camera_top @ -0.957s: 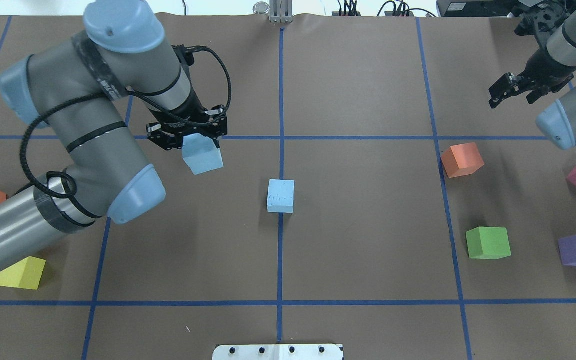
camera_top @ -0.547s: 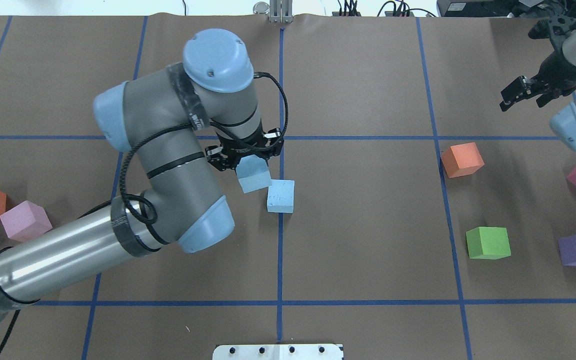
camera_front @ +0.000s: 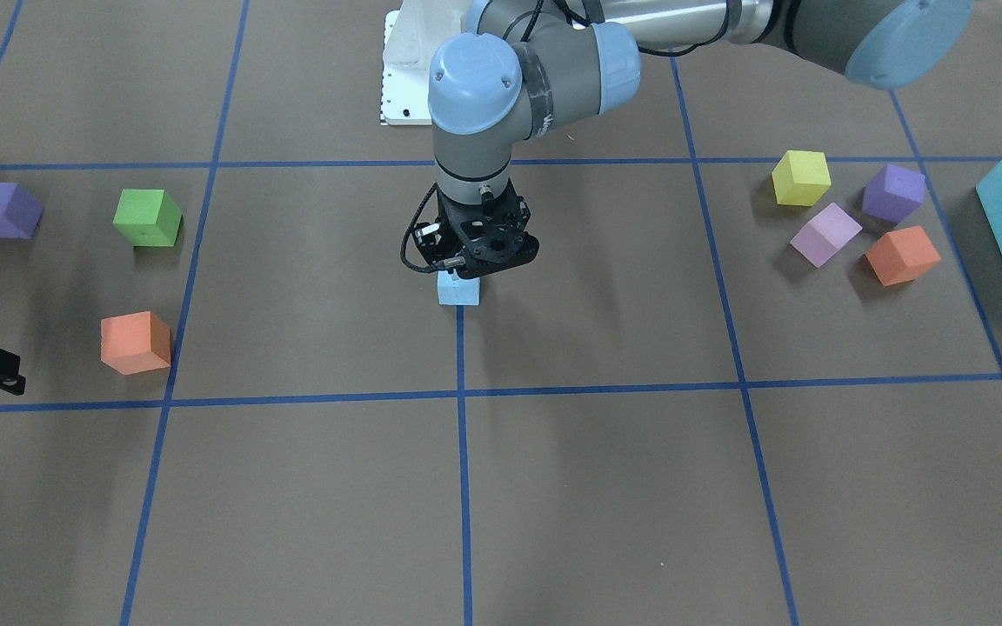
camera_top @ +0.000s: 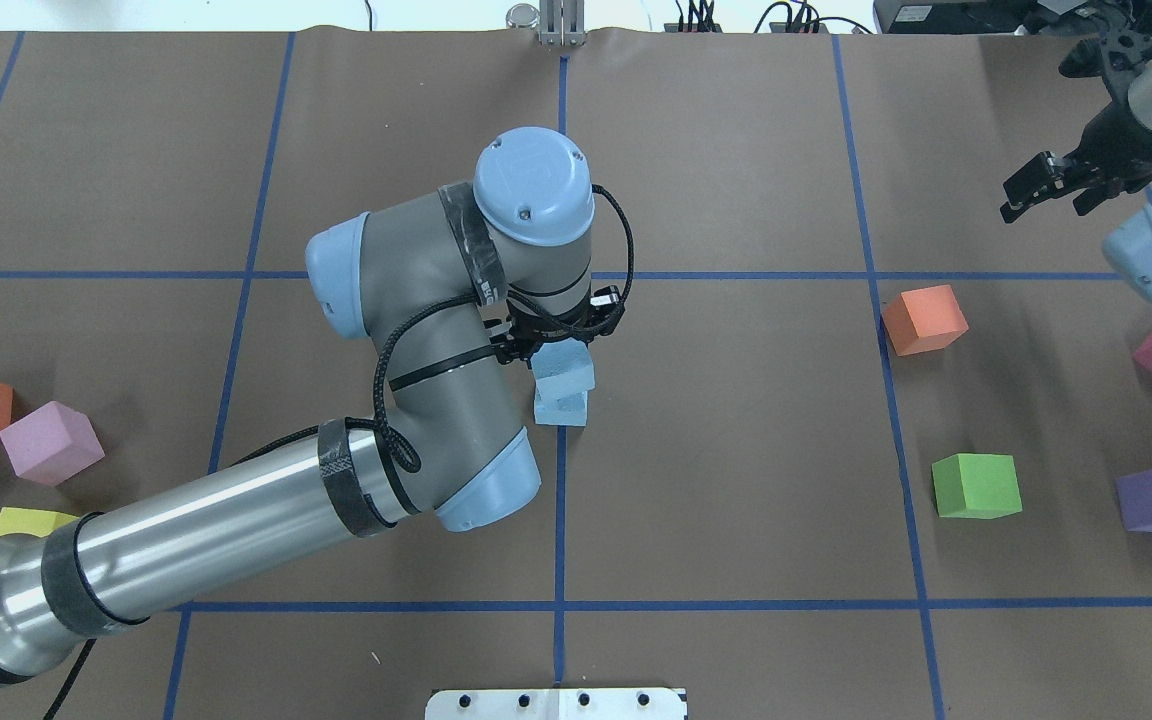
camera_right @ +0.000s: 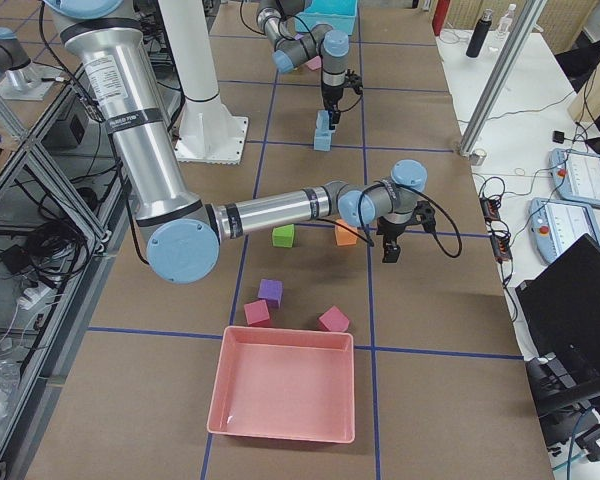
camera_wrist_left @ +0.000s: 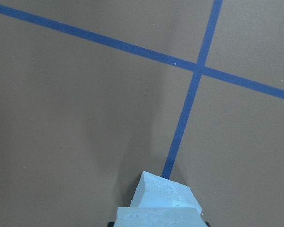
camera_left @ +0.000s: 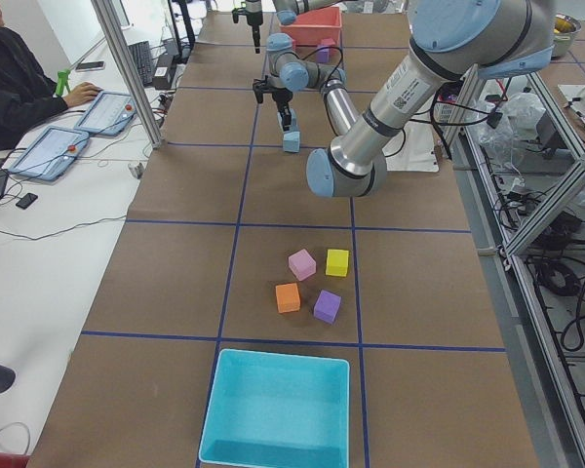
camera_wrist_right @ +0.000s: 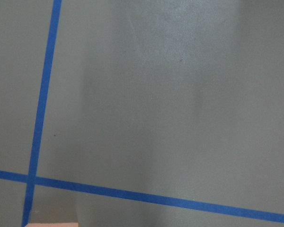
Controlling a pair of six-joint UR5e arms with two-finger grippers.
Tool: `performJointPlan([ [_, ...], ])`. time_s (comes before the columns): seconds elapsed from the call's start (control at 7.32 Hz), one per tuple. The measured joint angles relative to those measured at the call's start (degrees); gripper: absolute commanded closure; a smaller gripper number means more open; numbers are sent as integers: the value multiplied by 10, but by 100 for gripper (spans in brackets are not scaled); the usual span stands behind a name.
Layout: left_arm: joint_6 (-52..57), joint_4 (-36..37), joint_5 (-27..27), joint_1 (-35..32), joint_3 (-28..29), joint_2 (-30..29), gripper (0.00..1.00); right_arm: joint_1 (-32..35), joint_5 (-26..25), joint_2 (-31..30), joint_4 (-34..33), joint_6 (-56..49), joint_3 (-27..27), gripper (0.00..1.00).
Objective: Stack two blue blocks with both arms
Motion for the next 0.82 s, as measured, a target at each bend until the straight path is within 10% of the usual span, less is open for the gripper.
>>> performJointPlan([
  [0.14,-4,-20,6,4,4,7,58,0,0,1,0,0,0,0],
  [0.27,-5,-28,9,6,3,11,18,0,0,2,0,0,0,0],
  [0.41,-5,-30,9,6,1,12,2,0,0,2,0,0,-1,0],
  [0.82,10,-5,5,0,-31,13,2,-1,1,3,0,0,-1,0],
])
